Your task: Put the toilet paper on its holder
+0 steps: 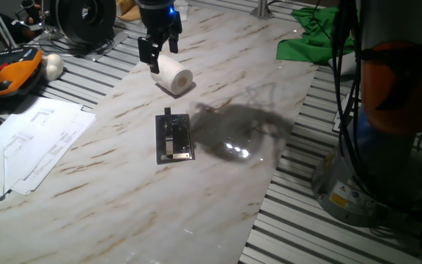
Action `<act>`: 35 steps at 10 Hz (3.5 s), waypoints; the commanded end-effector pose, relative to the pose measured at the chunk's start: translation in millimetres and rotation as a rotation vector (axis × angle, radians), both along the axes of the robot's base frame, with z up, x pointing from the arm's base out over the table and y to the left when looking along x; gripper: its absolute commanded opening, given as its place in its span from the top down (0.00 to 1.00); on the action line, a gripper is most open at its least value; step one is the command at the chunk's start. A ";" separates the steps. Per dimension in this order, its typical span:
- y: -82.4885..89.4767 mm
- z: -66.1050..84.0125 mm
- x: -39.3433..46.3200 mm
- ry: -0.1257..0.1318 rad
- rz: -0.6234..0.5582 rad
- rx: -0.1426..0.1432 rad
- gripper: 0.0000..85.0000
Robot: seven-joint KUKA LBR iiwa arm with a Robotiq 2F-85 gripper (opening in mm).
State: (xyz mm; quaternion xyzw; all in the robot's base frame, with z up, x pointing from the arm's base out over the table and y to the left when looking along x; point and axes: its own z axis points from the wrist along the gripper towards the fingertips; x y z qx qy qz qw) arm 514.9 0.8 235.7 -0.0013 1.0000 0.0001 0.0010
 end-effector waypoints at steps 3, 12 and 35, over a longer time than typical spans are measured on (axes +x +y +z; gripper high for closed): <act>0.1 0.3 0.2 0.244 0.157 -0.159 1.00; 0.1 3.5 1.9 0.150 0.036 -0.060 1.00; 8.2 -6.4 5.2 0.062 -0.171 -0.176 0.80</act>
